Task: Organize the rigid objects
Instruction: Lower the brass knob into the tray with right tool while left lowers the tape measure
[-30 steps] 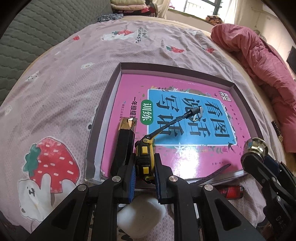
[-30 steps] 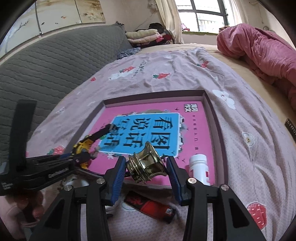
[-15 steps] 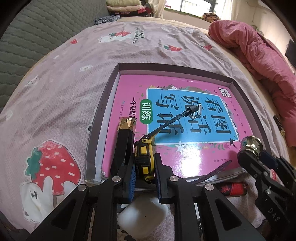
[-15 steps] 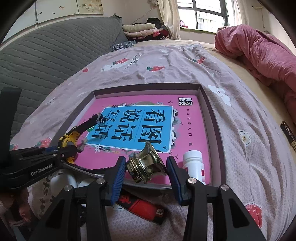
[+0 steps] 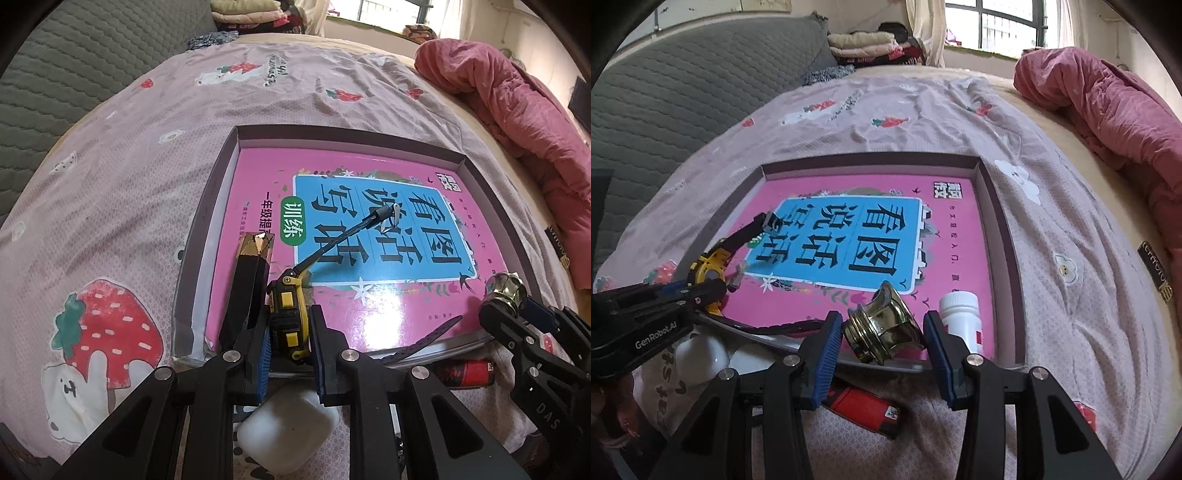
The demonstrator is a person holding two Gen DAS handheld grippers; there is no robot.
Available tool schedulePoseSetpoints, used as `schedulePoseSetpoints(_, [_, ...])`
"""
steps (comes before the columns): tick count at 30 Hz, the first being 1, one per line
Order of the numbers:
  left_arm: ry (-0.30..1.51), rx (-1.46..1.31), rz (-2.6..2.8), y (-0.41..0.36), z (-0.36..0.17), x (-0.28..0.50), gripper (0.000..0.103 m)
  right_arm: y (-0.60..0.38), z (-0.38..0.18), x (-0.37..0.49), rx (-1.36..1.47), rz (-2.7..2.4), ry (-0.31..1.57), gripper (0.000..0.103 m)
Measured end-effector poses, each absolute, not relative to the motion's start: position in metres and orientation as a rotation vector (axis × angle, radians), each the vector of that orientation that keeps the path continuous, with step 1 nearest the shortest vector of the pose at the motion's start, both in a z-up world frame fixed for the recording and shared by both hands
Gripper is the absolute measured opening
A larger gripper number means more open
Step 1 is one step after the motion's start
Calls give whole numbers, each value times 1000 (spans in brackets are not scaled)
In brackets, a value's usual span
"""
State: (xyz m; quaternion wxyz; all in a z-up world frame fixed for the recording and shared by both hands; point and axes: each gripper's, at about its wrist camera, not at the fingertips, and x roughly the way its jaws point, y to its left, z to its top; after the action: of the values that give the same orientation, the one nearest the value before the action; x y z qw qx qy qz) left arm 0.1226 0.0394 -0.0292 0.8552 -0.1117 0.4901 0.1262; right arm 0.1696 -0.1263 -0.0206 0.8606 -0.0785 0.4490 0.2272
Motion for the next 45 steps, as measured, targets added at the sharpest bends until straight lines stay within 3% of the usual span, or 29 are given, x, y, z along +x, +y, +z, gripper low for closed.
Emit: schedulePoseSetpoints(45, [1031,-276,232,45,-23,115,23,-169,1,141,-54,497,844,46])
